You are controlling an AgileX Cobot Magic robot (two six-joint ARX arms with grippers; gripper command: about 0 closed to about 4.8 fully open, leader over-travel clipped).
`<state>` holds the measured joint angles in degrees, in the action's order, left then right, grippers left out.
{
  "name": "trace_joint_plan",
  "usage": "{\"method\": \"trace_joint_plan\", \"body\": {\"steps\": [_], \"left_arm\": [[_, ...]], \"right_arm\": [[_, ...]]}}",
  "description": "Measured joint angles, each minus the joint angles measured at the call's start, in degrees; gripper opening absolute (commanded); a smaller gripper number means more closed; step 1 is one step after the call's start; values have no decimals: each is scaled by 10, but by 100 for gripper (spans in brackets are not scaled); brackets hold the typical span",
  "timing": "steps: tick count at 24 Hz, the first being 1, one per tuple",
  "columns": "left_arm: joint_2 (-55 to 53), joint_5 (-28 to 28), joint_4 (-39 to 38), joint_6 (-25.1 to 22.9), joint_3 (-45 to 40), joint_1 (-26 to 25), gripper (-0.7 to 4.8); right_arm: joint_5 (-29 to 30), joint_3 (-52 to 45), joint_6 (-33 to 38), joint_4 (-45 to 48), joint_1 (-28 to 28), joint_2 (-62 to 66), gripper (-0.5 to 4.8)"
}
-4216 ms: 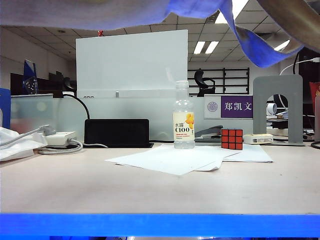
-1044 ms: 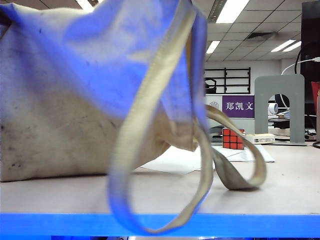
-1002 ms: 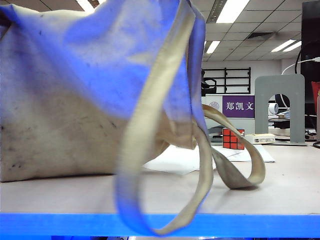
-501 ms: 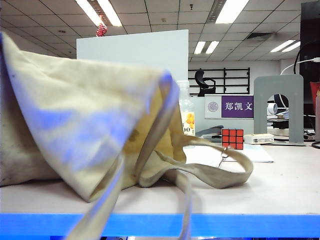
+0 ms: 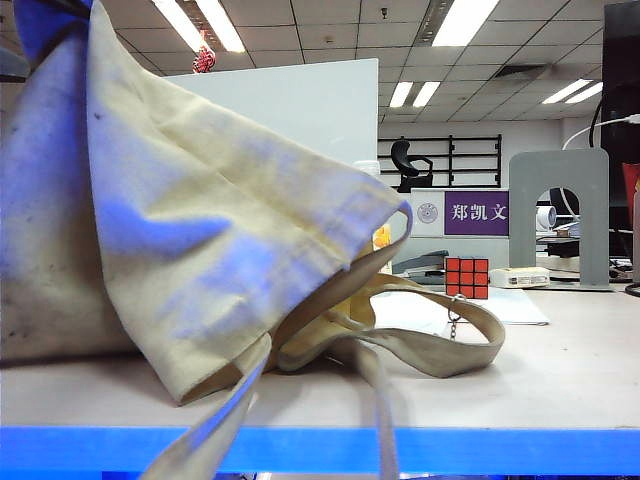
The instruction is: Take the glasses case out of the canvas bag and put it on the table.
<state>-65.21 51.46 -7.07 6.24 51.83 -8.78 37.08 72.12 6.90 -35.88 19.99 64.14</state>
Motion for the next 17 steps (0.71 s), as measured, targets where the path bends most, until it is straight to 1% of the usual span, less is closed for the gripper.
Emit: {"method": "trace_joint_plan", "body": {"steps": [1, 4, 6, 7, 8, 12, 14, 17], "left_arm": [[0, -10, 4, 6, 0, -1, 479], [-1, -17, 49, 49, 0, -2, 479], [-1, -16, 116, 98, 0, -2, 479], [-1, -16, 164, 130, 0, -2, 479], [-1, -16, 217, 163, 0, -3, 479], [1, -38, 378, 261, 2, -4, 479], [1, -60, 411, 285, 5, -4, 479], [0, -74, 414, 311, 23, -6, 479]], "right_arm": [[0, 0, 0, 0, 0, 0, 71], [2, 0, 0, 0, 2, 1, 71], [1, 0, 0, 0, 2, 4, 71], [-3, 0, 0, -1, 2, 5, 71], [-11, 0, 0, -2, 2, 5, 71], [-55, 0, -21, -16, -10, 4, 71], [-87, 0, -41, -35, -19, 5, 71], [-123, -2, -66, -54, -27, 9, 71]]}}
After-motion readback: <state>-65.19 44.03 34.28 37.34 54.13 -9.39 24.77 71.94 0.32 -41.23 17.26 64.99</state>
